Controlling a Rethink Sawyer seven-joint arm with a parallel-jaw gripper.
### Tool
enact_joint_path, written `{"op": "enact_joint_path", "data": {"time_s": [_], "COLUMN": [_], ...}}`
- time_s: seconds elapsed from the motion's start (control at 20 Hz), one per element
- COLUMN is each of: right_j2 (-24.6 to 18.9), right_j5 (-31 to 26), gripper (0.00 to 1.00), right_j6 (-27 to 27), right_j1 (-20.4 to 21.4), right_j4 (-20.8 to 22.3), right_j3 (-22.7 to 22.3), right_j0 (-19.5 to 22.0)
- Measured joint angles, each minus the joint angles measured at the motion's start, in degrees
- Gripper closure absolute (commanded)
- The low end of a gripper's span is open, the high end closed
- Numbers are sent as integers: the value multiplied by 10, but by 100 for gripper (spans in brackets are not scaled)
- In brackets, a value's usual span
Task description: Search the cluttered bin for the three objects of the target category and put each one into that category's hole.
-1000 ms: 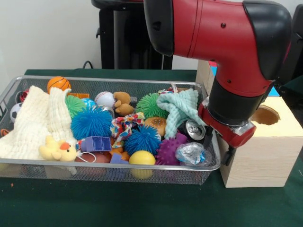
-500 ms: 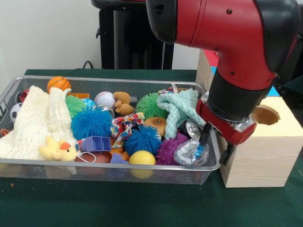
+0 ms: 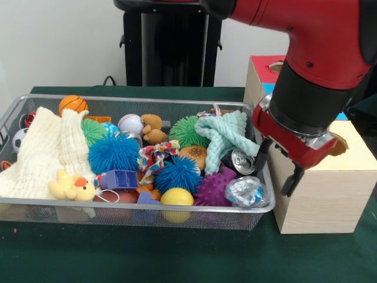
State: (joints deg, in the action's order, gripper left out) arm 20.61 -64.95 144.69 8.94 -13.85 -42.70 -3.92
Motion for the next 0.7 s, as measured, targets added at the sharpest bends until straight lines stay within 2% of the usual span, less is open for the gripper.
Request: {"op": "enact_joint_path", "data": {"time_s": [0.2,0.7], "right_j2": [1,7], "right_j5": [2,28], "gripper": [0,0], "right_j6": [0,0], "right_j1": [-10,-44], "right_j4": [0,2], "right_j3": [19,22], "right_j0": [0,0]}}
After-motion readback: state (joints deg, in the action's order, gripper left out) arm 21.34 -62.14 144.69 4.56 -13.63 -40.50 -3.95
